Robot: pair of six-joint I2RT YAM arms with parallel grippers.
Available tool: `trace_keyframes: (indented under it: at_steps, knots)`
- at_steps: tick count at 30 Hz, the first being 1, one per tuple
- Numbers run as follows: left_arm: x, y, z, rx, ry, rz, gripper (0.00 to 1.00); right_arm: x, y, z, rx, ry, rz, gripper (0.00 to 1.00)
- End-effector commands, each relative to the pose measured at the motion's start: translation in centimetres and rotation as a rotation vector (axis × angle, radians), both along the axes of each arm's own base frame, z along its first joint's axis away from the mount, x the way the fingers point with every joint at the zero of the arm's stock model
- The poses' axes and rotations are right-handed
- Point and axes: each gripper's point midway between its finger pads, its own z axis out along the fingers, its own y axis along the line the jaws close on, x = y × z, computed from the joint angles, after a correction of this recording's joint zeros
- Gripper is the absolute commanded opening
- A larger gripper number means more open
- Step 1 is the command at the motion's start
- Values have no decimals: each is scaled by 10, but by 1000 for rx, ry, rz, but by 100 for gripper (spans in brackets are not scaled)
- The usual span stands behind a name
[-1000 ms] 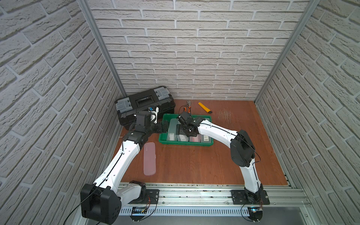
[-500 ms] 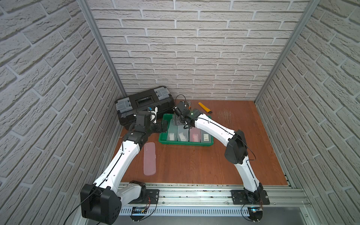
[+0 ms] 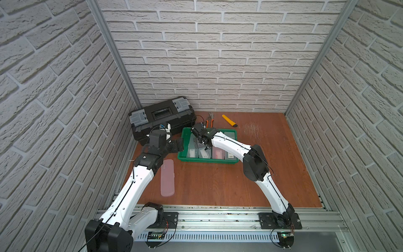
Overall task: Put the pencil case into the storage box
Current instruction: Place the pencil case at the storage box, then pick up the pencil case from the center of the board.
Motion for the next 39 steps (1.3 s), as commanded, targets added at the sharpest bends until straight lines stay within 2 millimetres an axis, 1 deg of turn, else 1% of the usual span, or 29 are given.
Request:
trace_keyframes:
  at_steps: [1, 4, 7, 8, 10, 15, 18, 24, 27, 30, 32, 36, 39]
  knots:
    - [-20, 11, -32, -46, 97, 111, 99, 4, -2, 1, -51, -29, 13, 97]
    - [-36, 14, -61, -67, 169, 164, 99, 7, -7, -7, -51, -6, 9, 99]
    - [-50, 16, -94, -104, 262, 220, 99, 9, -9, -10, -28, 9, 1, 99]
    - [-54, 15, -102, -112, 289, 229, 99, 10, -10, -10, -31, 6, 1, 99]
    - [-62, 15, -111, -100, 317, 248, 98, 12, -13, -7, -36, -3, -3, 99]
    - [-76, 22, -116, -35, 336, 284, 99, 18, -25, 0, -33, -9, -32, 98]
    - [-84, 29, -121, -8, 360, 311, 99, 20, -27, 7, -7, -17, -37, 98]
    - [-96, 41, -130, 31, 390, 363, 99, 20, -14, 34, 98, -33, -7, 98]
    - [-100, 47, -134, 62, 405, 386, 98, 16, -10, 53, 141, -42, 8, 98]
    - [-106, 57, -137, 101, 424, 424, 98, 8, -7, 75, 194, -47, 37, 98]
    - [-108, 60, -141, 115, 432, 434, 98, -2, -4, 87, 252, -43, 59, 97]
    - [-111, 58, -153, 96, 455, 435, 98, -24, -4, 99, 337, -49, 118, 95]
    - [-111, 53, -166, 31, 466, 397, 98, -39, -15, 110, 348, -87, 162, 94]
